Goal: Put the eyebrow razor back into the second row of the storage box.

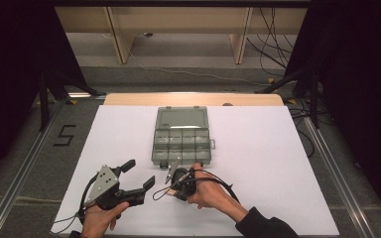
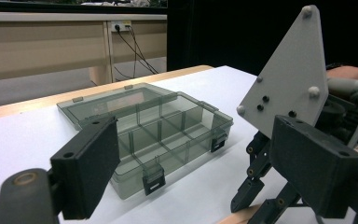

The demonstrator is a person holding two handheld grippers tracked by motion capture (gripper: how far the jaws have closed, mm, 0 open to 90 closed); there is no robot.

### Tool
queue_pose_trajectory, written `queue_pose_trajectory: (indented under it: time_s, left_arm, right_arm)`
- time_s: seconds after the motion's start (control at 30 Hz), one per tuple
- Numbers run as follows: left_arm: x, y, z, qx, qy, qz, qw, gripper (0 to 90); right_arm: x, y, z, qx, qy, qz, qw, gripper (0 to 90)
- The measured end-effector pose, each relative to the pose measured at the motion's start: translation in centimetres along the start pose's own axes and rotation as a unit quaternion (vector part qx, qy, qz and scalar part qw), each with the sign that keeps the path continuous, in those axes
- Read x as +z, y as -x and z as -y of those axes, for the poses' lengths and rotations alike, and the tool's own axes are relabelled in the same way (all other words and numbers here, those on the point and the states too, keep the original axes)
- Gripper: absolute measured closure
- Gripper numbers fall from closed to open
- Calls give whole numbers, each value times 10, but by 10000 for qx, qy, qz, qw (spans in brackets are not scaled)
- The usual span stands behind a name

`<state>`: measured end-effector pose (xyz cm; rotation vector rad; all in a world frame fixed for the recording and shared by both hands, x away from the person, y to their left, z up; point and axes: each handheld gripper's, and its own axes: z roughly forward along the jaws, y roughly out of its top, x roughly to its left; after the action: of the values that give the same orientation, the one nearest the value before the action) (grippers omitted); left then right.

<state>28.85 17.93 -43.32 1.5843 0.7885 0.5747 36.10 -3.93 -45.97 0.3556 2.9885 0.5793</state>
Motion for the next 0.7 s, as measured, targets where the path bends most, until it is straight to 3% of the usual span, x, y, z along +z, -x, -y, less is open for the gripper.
queue_pose_trajectory:
  time_s: [0.33,0.7]
  left_arm:
    - [0,0,0,3,3,-18,10000,155]
    - [-1,0,0,-43,34,-46,10000,155]
  right_arm:
    - [-14,6,1,-39,168,62,9998,744]
    - [-33,15,3,72,362,142,9992,744]
